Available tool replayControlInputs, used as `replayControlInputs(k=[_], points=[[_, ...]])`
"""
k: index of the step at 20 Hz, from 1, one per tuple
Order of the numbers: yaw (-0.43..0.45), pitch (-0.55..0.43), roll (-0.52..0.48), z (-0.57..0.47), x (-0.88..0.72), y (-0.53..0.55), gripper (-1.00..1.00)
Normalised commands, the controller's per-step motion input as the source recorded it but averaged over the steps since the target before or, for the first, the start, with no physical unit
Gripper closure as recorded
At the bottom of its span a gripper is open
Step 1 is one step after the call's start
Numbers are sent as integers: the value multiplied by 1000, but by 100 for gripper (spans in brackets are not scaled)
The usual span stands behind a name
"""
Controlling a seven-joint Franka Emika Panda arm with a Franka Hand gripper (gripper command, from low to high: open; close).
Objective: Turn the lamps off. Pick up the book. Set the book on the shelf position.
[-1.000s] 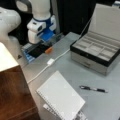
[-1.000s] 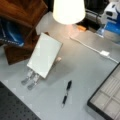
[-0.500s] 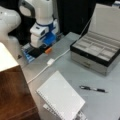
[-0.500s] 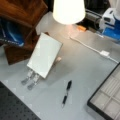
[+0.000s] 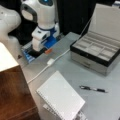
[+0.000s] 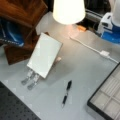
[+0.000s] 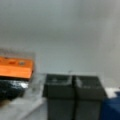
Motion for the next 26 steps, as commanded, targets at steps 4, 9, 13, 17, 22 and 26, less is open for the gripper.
replayControlInputs(k=[4,9,13,17,22,26], points=[[-30,-678,242,-698,-1000,-483,100],[-15,-726,244,-654,-1000,-530,100],[-9,-766,230,-657,-1000,-527,100],[-8,-777,217,-666,-1000,-498,100],[-42,-760,180,-599,-1000,-407,100],[-64,-737,137,-496,-1000,-279,100]])
